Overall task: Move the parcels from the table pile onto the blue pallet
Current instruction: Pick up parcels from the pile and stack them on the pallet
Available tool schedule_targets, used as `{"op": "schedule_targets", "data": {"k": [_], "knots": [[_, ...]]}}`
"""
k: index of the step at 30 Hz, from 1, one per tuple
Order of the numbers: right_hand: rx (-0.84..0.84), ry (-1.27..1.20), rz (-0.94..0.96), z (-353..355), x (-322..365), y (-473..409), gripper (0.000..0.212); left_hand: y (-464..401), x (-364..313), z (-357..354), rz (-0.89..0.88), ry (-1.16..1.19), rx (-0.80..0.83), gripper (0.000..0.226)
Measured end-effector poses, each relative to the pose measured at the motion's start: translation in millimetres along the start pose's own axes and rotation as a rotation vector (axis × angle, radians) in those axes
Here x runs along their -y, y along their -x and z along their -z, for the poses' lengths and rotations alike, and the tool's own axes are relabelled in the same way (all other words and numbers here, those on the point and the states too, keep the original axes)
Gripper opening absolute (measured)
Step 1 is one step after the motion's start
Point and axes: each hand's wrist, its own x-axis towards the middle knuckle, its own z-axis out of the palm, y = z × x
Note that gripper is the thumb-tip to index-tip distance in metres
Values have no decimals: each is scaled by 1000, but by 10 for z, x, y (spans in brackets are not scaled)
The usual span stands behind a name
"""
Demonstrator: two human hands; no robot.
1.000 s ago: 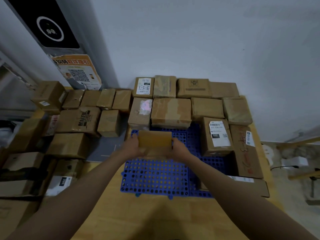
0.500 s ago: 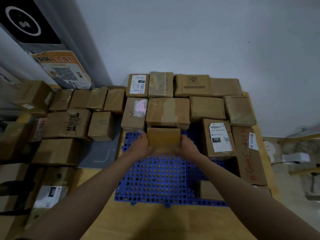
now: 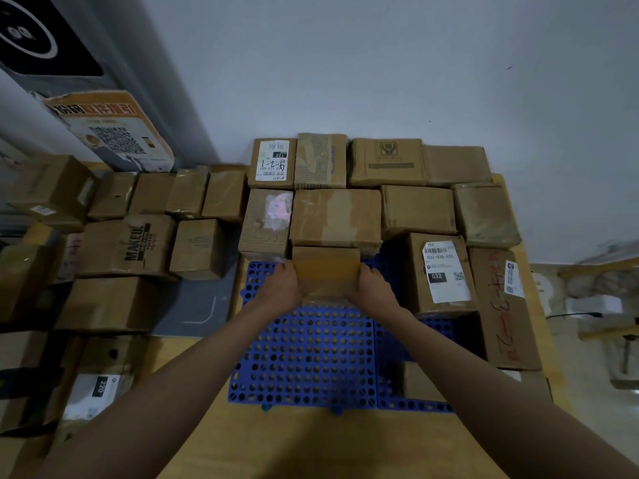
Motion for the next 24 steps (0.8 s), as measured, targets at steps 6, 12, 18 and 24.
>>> {"op": "schedule_targets", "data": {"k": [6,12,18,24], "knots": [[3,10,-22,14,59,-22,56,-35,-30,1,16,-56,-13,78],[-4,1,-35,-13,70,-8,60,-61,1,-34,0,-63,-34,74],[-1,2,-38,40,63,127,55,13,23,46,-22,-88,-45,81],[12,49,-37,197,17,440,53,320,173,153,-37,-189,-35,83]]}}
